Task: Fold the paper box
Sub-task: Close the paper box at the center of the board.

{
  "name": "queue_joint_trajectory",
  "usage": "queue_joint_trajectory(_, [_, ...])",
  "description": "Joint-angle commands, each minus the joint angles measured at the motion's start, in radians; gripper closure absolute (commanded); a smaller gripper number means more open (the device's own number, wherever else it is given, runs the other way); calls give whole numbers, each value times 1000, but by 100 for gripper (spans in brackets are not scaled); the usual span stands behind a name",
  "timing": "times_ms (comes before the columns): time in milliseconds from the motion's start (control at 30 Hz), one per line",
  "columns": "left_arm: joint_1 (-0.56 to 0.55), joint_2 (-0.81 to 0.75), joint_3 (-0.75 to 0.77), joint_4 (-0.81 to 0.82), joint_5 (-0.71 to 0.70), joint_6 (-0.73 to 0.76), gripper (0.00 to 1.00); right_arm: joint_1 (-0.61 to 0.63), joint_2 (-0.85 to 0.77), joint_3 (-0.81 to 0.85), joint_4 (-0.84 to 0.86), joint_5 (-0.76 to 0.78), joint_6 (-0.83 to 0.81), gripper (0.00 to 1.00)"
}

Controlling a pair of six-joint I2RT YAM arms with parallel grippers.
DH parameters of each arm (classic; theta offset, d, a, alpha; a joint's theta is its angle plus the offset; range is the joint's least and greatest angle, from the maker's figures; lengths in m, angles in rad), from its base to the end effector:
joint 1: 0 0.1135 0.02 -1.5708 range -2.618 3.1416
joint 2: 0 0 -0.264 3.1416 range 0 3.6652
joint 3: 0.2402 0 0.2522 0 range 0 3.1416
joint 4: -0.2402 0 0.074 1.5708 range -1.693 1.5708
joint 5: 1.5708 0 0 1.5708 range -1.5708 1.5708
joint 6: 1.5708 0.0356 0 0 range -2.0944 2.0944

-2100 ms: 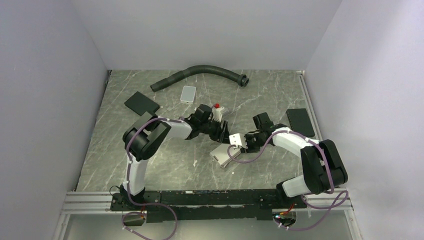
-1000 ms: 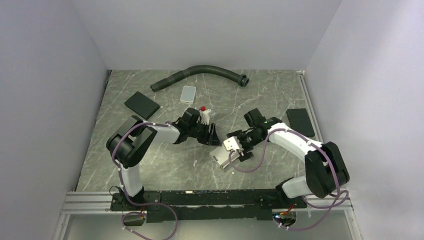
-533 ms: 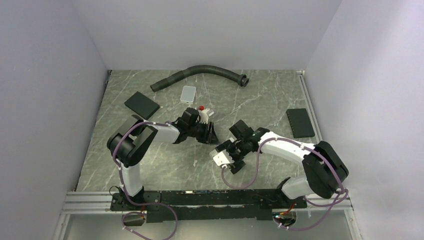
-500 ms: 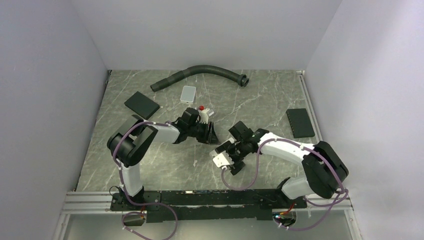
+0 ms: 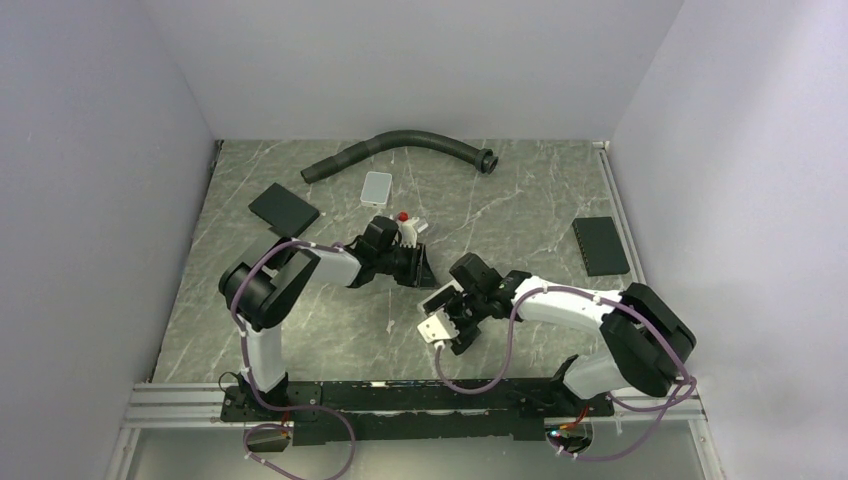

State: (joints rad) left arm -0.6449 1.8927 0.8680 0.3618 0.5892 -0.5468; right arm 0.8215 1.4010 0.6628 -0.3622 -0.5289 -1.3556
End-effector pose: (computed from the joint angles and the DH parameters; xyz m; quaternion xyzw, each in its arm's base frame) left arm 0.2787 -0.2344 0.1220 0.1693 0.8527 -0.4515 0.2009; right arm 0.1533 0.1912 0.1599 -0.8599 0.3814 0.1858 0.2840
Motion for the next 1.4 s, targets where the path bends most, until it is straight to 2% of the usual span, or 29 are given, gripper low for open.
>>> queue_joint_trajectory(0, [-8,32,-22,-18,3,-10,66,18,4,-9,87,26,59,27])
queue_joint_trajectory(200, [-21,43,-35,5,11,-31,72,21,14,5,122,34,133,38])
queue_joint_trajectory(367, [-32,43,-63,30,15,-51,76,21,27,8,144,39,175,52])
queue_joint_trajectory(467, [-40,43,-79,47,16,-66,79,21,37,17,150,40,205,54])
queue_joint_trajectory(533, [-44,42,-96,59,14,-77,80,21,43,22,152,40,225,51])
queue_joint_trajectory(667, [-47,42,-131,87,2,-100,81,21,46,26,143,17,230,39])
queue_joint_trajectory(1000, [-48,80,-143,146,3,-148,82,35,49,19,173,-2,247,29])
queue_joint_trajectory(1367, [-52,97,-141,162,2,-165,83,71,50,21,220,31,275,25])
